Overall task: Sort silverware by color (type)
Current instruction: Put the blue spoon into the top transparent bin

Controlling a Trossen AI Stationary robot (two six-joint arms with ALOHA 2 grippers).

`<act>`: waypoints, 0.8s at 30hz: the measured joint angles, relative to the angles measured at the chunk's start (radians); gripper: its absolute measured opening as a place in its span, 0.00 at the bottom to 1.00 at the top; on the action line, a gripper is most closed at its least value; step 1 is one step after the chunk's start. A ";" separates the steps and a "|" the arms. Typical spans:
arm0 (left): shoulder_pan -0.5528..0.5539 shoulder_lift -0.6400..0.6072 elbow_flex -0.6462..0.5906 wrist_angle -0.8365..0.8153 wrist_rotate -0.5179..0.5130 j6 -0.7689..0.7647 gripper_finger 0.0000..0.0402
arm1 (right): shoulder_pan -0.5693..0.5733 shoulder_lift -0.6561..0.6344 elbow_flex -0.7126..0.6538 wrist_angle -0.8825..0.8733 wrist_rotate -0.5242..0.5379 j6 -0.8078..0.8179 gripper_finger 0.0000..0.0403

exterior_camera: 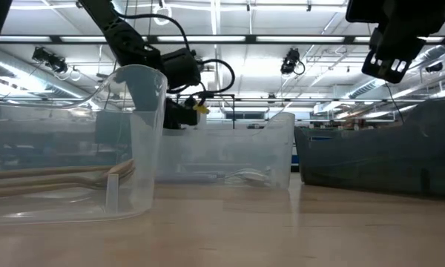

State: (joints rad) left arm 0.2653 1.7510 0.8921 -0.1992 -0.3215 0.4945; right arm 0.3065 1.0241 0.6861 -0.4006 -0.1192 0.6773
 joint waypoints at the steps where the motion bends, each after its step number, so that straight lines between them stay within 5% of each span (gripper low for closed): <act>1: 0.000 0.007 0.000 -0.001 0.000 0.000 0.46 | 0.002 0.000 0.000 0.006 0.000 0.000 0.17; 20: 0.000 0.049 0.001 0.030 -0.024 0.046 0.05 | 0.025 -0.001 0.000 0.022 0.057 -0.008 0.17; 24: -0.014 0.050 0.000 0.029 -0.077 0.046 0.03 | 0.038 -0.001 0.000 0.021 0.091 -0.008 0.17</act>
State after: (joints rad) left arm 0.2517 1.8006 0.8917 -0.1707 -0.3986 0.5407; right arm 0.3447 1.0229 0.6861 -0.3794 -0.0280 0.6693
